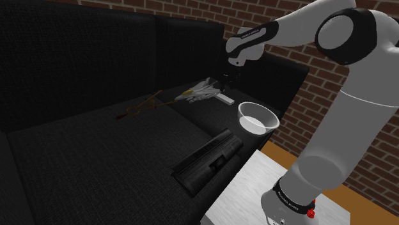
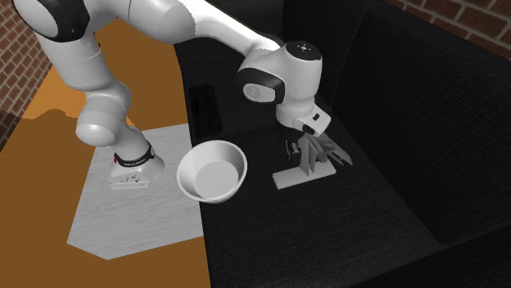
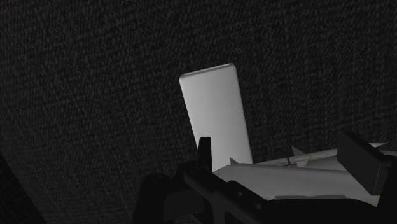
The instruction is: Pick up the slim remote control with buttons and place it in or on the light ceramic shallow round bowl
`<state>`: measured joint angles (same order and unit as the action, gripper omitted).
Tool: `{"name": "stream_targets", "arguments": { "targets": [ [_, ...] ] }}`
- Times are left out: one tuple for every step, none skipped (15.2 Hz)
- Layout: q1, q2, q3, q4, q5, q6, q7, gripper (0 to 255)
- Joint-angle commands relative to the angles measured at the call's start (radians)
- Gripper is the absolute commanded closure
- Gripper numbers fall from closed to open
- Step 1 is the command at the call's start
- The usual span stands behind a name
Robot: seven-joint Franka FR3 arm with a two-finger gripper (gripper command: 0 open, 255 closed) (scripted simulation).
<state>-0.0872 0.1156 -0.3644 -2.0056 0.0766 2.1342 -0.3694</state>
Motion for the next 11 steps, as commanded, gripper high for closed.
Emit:
{"name": "stream_targets", "arguments": {
  "targets": [
    [-0.019,0.074,-0.007,0.051,0.025,0.011,-0.041,0],
    [-0.030,0.113,-0.008,0.083,0.039,0.013,-0.059,0],
    [-0.041,0.153,-0.008,0.116,0.052,0.014,-0.076,0],
    [-0.042,0.154,-0.007,0.117,0.052,0.014,-0.077,0],
    [-0.043,0.160,-0.006,0.111,0.055,0.026,-0.079,0],
    [-0.044,0.167,-0.005,0.106,0.058,0.037,-0.081,0],
    [-0.045,0.174,-0.003,0.101,0.062,0.049,-0.084,0],
    [-0.046,0.180,-0.002,0.096,0.065,0.060,-0.086,0],
    [-0.047,0.187,-0.001,0.091,0.069,0.071,-0.088,0],
    [-0.048,0.195,0.001,0.086,0.073,0.082,-0.091,0],
    [-0.049,0.206,0.003,0.080,0.079,0.100,-0.095,0]
  ]
}}
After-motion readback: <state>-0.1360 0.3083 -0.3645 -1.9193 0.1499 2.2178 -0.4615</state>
